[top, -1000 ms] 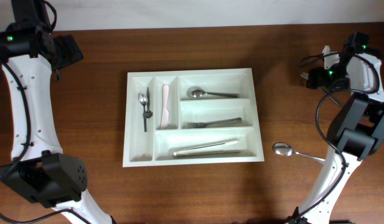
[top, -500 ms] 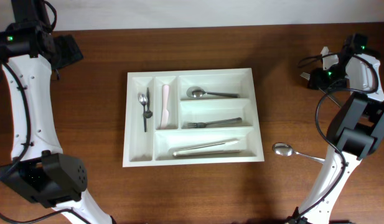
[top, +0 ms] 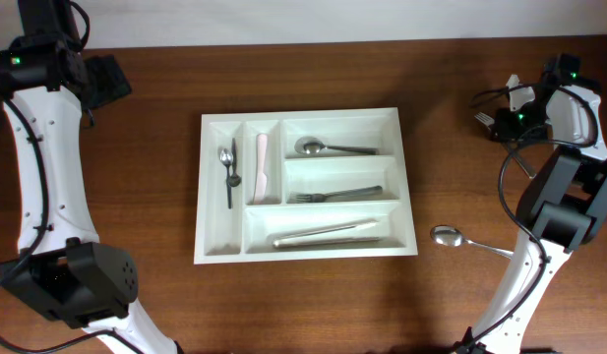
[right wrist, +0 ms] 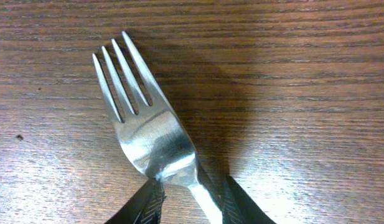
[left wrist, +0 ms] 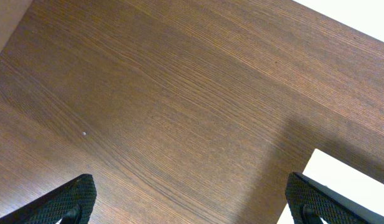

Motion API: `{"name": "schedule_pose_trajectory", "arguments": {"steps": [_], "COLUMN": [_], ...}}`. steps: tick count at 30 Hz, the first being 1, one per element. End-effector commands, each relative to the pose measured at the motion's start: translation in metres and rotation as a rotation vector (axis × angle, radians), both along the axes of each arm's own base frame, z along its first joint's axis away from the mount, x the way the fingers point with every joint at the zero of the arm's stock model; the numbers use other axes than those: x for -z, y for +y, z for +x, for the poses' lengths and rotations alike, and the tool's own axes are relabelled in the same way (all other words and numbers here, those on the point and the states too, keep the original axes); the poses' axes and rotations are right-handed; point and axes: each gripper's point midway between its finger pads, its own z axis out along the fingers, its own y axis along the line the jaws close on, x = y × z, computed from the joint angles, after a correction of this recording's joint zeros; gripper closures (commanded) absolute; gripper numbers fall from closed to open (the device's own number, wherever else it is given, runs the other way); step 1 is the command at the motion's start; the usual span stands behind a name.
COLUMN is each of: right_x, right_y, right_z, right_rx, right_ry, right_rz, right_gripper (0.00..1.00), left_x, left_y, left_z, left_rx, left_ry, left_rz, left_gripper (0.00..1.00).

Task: Pack container
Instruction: 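Lower the right gripper and close it on the fork's neck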

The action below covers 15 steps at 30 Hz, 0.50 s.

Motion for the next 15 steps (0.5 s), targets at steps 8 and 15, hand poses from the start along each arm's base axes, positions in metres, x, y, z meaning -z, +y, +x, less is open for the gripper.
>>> {"name": "schedule_pose_trajectory", "arguments": {"steps": [8, 15], "right_x": [0.0140, 0.0138], "right_y": [0.0133, 0.0165], "right_z": [-0.0024, -0.0027], "right_rx": [-0.008, -0.012], "right_ry": [0.021, 0.023], "right_rz": [0.073, 0.085], "right_gripper": [0.88, 0.96], "left_x": [-0.0052, -0.0052], "left_y": [0.0017, 0.0017], "left_z": [-0.0006, -0.0006], "left_rx": [-0.008, -0.008], "left_ry": [-0.011, -0.011], "left_rz": [0.007, 0.007], "left_gripper": [0.01, 0.01]}}
